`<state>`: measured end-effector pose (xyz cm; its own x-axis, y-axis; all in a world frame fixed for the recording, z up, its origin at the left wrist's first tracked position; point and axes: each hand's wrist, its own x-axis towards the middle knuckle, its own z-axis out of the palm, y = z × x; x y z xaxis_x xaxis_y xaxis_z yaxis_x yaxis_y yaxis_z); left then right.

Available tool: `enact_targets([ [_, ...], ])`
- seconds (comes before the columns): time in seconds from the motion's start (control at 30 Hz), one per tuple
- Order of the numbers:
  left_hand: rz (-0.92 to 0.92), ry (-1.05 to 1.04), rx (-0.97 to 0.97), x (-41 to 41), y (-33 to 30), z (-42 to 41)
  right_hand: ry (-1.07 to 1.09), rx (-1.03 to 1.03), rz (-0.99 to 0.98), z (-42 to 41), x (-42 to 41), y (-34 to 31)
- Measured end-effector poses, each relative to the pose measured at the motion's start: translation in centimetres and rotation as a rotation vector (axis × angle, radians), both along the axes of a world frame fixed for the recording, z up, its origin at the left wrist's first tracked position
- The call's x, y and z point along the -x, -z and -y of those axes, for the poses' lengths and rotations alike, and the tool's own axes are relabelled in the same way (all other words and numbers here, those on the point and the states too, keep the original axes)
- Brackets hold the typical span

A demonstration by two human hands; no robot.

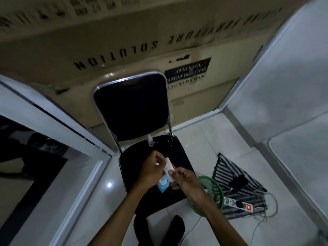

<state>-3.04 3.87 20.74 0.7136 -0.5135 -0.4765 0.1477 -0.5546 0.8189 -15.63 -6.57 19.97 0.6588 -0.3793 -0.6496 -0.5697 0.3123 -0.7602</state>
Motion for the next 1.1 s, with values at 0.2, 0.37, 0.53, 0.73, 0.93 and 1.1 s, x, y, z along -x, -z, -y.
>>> enact_targets([
  [0.2, 0.003, -0.104, 0.074, 0.9, -6.7, -2.0, -0.077, -0.007, 0.073, -0.5, -0.1, -7.8],
  [0.37, 0.038, -0.143, 0.146, 0.3, -11.8, -5.1, -0.157, -0.022, 0.110, -1.9, -0.6, -13.1],
  [0.53, 0.110, -0.154, 0.232, -1.0, -16.1, -8.6, -0.197, -0.046, 0.176, -3.2, -2.8, -16.4],
  [0.73, 0.188, -0.198, 0.363, -3.3, -22.1, -13.5, -0.196, -0.271, 0.332, -7.1, -8.0, -21.9],
  [0.93, 0.422, -0.277, 0.376, -6.0, -29.2, -22.9, -0.306, -0.331, 0.530, -16.6, -12.2, -29.3],
  [1.1, 0.615, -0.331, 0.337, -6.5, -34.4, -32.8, -0.275, -0.393, 0.620, -25.7, -14.7, -32.7],
])
